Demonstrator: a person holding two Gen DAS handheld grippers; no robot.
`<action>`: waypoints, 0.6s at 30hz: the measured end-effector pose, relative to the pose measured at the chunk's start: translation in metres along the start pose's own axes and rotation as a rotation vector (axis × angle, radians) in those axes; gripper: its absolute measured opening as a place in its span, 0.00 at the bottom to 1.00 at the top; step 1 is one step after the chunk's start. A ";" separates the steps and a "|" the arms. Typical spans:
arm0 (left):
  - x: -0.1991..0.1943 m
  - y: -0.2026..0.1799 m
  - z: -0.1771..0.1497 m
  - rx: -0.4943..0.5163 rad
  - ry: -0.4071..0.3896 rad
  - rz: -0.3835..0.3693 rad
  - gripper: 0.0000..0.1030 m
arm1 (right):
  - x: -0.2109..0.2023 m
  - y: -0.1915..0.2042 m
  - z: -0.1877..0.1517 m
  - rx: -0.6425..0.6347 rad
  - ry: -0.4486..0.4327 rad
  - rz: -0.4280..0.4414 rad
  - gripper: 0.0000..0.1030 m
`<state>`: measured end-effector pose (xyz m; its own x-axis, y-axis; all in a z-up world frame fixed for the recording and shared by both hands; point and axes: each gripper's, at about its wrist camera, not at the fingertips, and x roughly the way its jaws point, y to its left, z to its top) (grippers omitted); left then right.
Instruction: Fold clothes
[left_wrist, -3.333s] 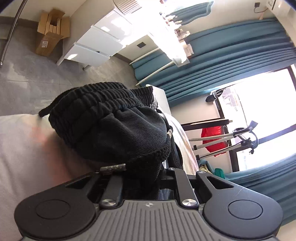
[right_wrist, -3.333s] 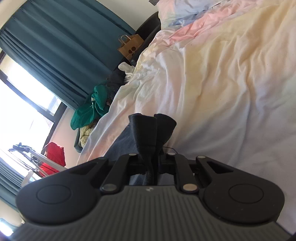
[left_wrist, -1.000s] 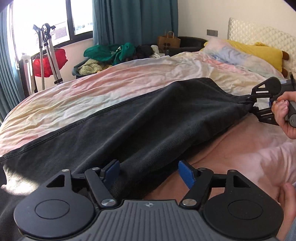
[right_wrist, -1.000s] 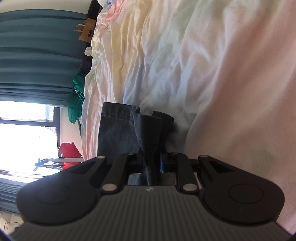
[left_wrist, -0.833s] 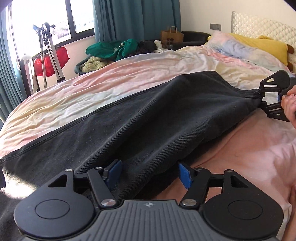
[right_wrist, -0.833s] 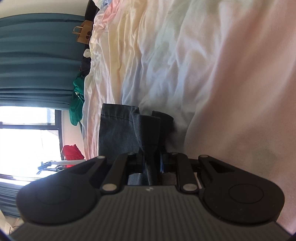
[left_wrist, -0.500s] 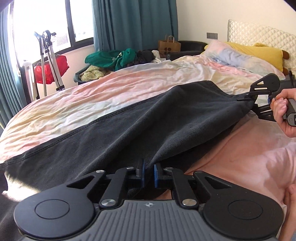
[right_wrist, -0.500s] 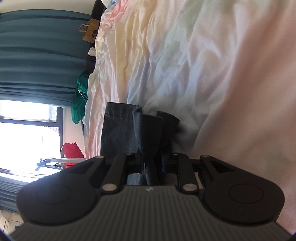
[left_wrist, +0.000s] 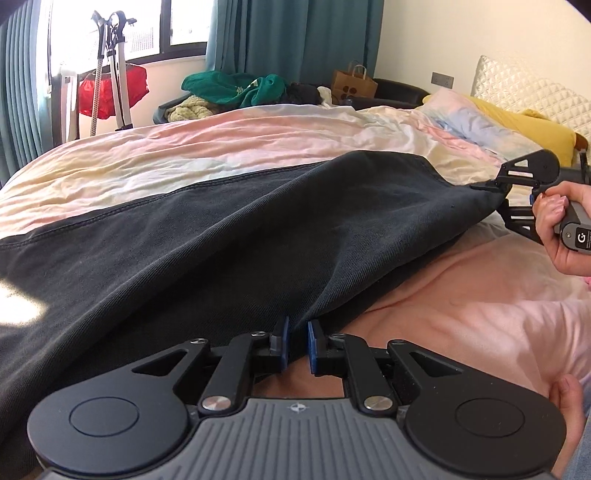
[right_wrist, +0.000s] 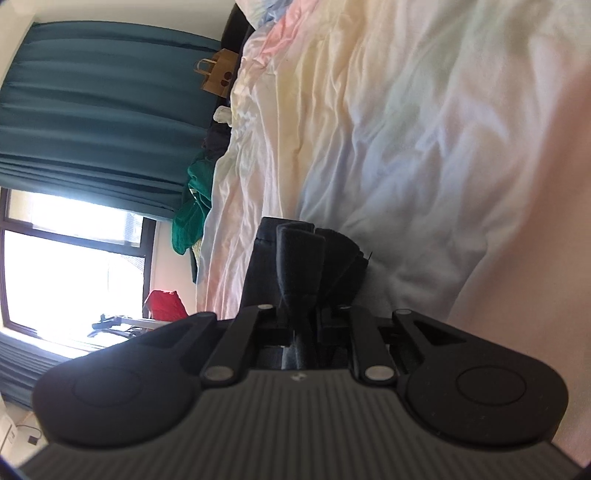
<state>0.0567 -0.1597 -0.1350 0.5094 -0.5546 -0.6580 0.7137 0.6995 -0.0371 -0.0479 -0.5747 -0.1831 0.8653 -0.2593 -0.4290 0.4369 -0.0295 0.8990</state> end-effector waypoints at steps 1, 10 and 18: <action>-0.001 0.001 -0.001 -0.010 -0.004 -0.003 0.12 | 0.001 -0.003 0.001 0.005 0.010 -0.004 0.16; -0.007 0.012 -0.015 -0.115 -0.035 -0.015 0.15 | 0.013 -0.012 -0.002 0.044 0.080 -0.013 0.47; -0.010 0.017 -0.021 -0.163 -0.047 -0.017 0.15 | 0.026 -0.003 -0.009 -0.023 0.103 0.071 0.47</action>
<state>0.0541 -0.1327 -0.1451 0.5225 -0.5851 -0.6202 0.6367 0.7515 -0.1726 -0.0246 -0.5725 -0.1976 0.9146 -0.1590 -0.3719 0.3779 0.0081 0.9258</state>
